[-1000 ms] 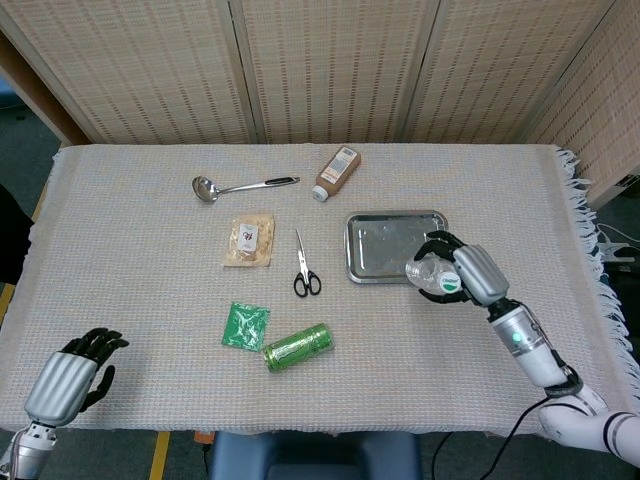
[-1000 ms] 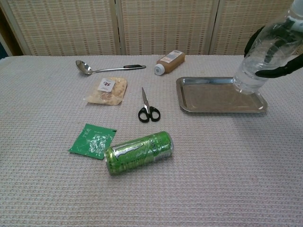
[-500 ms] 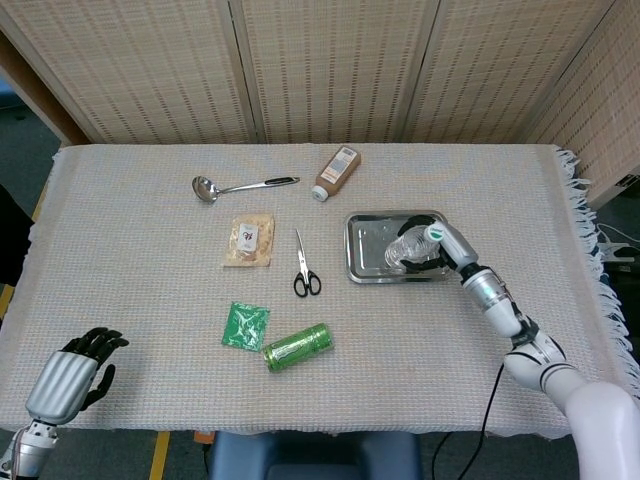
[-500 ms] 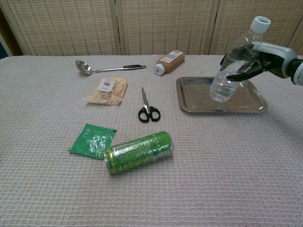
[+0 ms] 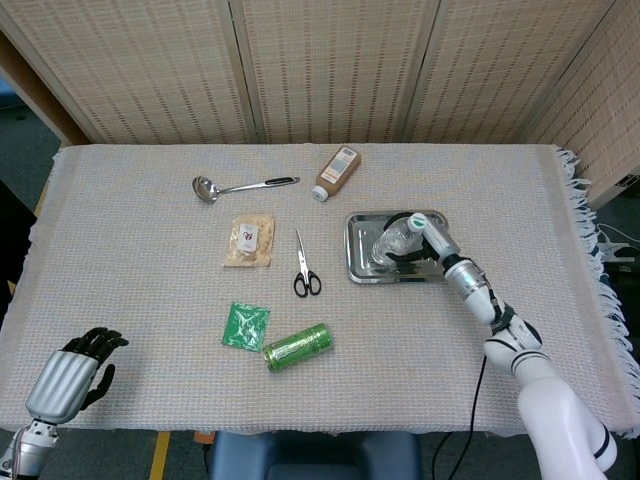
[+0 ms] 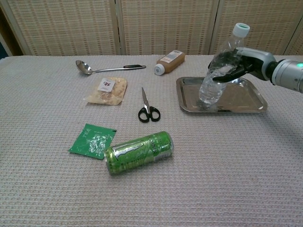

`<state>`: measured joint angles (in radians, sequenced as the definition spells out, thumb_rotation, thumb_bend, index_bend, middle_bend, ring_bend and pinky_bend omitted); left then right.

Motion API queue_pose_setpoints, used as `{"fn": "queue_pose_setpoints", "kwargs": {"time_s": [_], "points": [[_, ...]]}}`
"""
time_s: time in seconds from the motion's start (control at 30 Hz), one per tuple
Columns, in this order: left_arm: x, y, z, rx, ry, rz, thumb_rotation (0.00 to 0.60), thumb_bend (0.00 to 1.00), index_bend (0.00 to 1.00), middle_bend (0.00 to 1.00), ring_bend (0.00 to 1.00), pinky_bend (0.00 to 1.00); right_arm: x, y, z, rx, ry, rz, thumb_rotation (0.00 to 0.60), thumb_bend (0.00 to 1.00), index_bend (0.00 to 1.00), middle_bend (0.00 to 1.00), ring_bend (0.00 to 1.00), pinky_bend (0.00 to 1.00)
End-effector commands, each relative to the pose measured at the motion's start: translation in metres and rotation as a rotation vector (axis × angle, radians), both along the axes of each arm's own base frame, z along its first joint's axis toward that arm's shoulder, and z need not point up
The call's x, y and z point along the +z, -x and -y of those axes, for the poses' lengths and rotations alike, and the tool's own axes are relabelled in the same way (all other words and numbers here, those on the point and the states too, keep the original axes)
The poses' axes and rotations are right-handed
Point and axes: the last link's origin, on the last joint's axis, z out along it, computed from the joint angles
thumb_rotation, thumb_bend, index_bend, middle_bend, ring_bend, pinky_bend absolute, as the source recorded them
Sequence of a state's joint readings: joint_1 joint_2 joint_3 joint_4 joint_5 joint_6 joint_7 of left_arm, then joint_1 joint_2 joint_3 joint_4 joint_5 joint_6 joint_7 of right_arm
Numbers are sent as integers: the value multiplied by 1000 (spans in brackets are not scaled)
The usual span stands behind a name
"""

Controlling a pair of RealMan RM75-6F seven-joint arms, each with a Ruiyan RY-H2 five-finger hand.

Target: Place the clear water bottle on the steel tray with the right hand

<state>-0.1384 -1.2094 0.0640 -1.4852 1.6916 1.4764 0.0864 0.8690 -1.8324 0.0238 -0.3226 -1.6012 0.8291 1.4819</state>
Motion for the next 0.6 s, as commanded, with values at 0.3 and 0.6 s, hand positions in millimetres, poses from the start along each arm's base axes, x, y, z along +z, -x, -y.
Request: {"fn": "queue_pose_setpoints", "kwargs": {"time_s": [0.3, 0.6], "points": [[0, 0, 0, 3, 6, 4, 600, 583, 320, 267, 181, 387, 5, 5, 1, 10, 17, -33, 600, 18, 333, 217, 0, 404], [-1, 0, 1, 1, 8, -3, 600, 583, 320, 268, 182, 387, 15, 11, 1, 16, 44, -49, 600, 7, 0, 8, 0, 290]]}}
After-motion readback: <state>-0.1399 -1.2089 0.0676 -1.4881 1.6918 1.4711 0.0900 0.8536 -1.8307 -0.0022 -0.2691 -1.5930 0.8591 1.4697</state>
